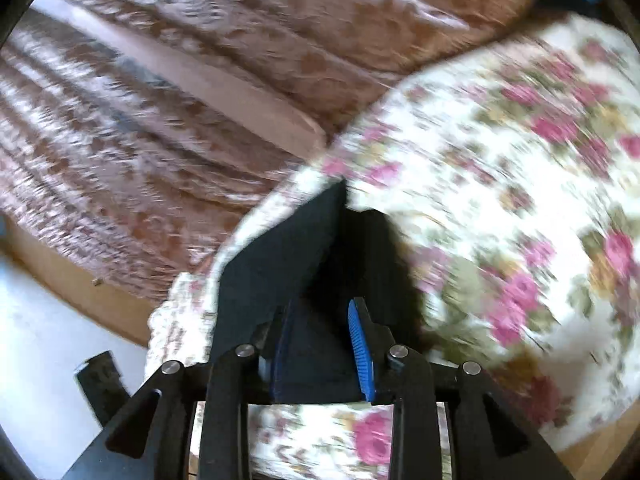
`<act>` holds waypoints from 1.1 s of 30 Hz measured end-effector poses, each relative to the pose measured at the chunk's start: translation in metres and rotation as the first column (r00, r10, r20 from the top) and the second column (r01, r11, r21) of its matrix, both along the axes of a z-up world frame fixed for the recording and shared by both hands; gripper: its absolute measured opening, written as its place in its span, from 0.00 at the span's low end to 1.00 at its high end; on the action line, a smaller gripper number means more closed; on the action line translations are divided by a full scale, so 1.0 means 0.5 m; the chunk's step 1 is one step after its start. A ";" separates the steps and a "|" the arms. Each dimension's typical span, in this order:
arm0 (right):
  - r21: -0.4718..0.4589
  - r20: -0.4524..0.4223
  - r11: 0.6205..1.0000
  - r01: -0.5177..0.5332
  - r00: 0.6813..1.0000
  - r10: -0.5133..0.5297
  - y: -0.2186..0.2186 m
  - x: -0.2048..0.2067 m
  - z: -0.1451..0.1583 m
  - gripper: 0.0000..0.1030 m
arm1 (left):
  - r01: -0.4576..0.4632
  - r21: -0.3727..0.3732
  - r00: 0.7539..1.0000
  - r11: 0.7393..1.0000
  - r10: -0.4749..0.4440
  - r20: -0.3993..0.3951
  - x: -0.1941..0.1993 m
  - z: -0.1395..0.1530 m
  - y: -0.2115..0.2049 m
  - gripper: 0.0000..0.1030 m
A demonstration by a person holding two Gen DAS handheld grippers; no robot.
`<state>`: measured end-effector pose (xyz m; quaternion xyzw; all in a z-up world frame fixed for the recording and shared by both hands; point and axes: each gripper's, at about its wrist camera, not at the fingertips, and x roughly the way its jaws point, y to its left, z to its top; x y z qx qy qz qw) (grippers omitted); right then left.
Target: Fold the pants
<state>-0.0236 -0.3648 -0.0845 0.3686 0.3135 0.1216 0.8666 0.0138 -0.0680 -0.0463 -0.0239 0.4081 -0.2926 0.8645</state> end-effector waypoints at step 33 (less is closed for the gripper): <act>0.106 -0.139 0.994 -0.040 0.989 0.055 0.043 0.155 -0.126 0.13 | -0.105 -0.031 0.994 0.994 0.105 -0.006 0.026 0.001 0.083 0.45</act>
